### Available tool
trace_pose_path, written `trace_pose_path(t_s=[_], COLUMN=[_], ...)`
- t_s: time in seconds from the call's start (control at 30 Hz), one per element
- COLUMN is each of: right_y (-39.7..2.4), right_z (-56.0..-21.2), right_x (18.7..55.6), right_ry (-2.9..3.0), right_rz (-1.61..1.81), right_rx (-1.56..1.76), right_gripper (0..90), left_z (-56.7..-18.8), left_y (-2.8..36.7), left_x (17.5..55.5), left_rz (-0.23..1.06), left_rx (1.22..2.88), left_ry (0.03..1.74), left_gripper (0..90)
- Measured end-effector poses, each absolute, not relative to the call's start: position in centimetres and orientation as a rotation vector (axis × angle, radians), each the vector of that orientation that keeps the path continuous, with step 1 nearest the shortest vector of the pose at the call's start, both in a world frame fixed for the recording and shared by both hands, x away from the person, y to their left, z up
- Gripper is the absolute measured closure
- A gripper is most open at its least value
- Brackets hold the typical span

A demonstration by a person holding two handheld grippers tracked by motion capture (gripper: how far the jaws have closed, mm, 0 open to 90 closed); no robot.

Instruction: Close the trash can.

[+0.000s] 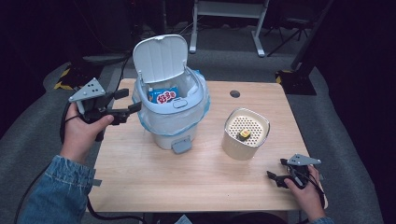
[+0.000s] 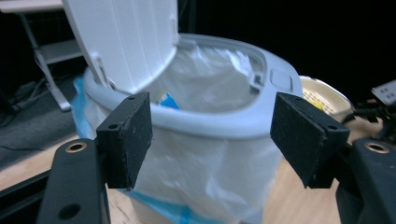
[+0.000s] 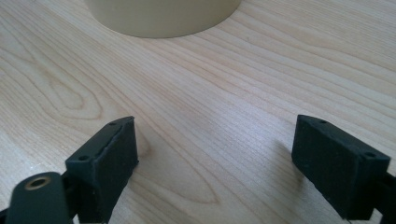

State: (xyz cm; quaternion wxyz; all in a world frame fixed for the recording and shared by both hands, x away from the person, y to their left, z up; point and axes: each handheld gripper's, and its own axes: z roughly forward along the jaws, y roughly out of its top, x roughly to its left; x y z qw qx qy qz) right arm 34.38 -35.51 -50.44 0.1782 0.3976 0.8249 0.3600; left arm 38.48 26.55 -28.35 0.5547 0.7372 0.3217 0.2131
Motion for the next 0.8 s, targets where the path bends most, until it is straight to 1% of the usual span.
trace_pose_path(t_s=[0.07, 0.33, 0.4, 0.7, 0.8], right_y=[-35.5, -35.5, -35.5, -35.5, -35.5], right_z=[-50.4, -50.4, -50.4, -50.4, -50.4], right_x=[34.4, 34.4, 34.4, 34.4, 34.4], right_ry=[2.333, 2.333, 2.333, 2.334, 2.333], right_rz=[1.018, 1.018, 1.018, 1.018, 1.018], right_rx=[1.125, 1.124, 1.124, 1.125, 1.125], right_gripper=[14.4, 14.5, 14.4, 14.5, 14.4], left_z=[-27.9, -25.9, -25.4, -24.3, -24.1], left_y=[26.6, 26.7, 26.6, 26.3, 26.1], left_x=[38.9, 40.8, 41.1, 43.6, 44.3], left_rz=[0.508, 0.554, 0.596, 0.595, 0.636], left_rx=[1.721, 1.666, 1.681, 1.670, 1.685], left_ry=[0.756, 0.789, 0.812, 0.832, 0.844], left_gripper=[36.1, 33.9, 34.0, 33.4, 32.4])
